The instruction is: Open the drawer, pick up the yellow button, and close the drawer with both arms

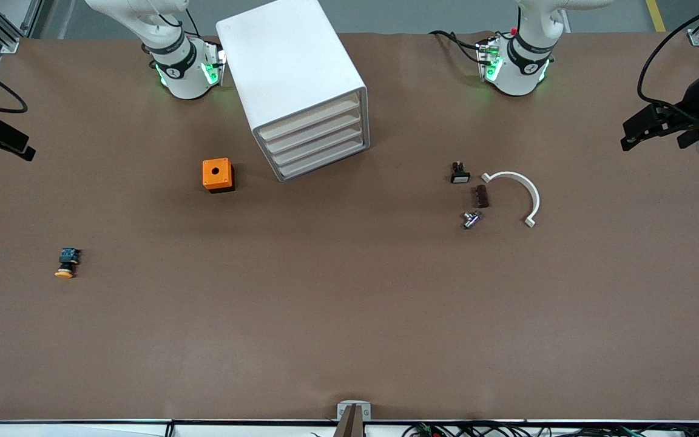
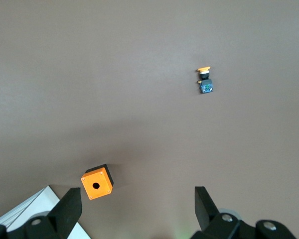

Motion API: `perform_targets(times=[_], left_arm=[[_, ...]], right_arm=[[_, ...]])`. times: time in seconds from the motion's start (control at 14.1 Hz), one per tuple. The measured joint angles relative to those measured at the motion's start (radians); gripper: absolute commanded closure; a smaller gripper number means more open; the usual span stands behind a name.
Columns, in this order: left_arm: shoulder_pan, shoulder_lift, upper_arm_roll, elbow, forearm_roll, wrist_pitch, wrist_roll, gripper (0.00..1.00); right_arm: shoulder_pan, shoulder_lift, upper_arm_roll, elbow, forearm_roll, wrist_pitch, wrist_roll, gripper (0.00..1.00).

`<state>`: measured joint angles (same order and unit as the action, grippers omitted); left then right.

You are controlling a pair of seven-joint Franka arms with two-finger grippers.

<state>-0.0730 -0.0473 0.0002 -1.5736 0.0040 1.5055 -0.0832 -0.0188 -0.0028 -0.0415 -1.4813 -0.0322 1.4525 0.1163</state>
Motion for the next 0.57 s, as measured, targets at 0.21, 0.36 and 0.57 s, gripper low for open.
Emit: perform_targets(times=[0.21,0.36,0.57], left_arm=[[0.000,0.000,0.000,0.000,0.000,0.001,0.004,0.00],[0.000,0.000,0.000,0.000,0.000,0.002,0.004,0.00],[0.000,0.000,0.000,0.001,0.000,0.002,0.004,0.00]], right_arm=[[0.000,0.000,-0.007,0.015,0.000,0.000,-0.024,0.00],[-0.001,0.002,-0.009,0.015,0.000,-0.001,-0.027,0.00],[-0.007,0.003,-0.009,0.015,0.000,-0.001,-0.062,0.00]])
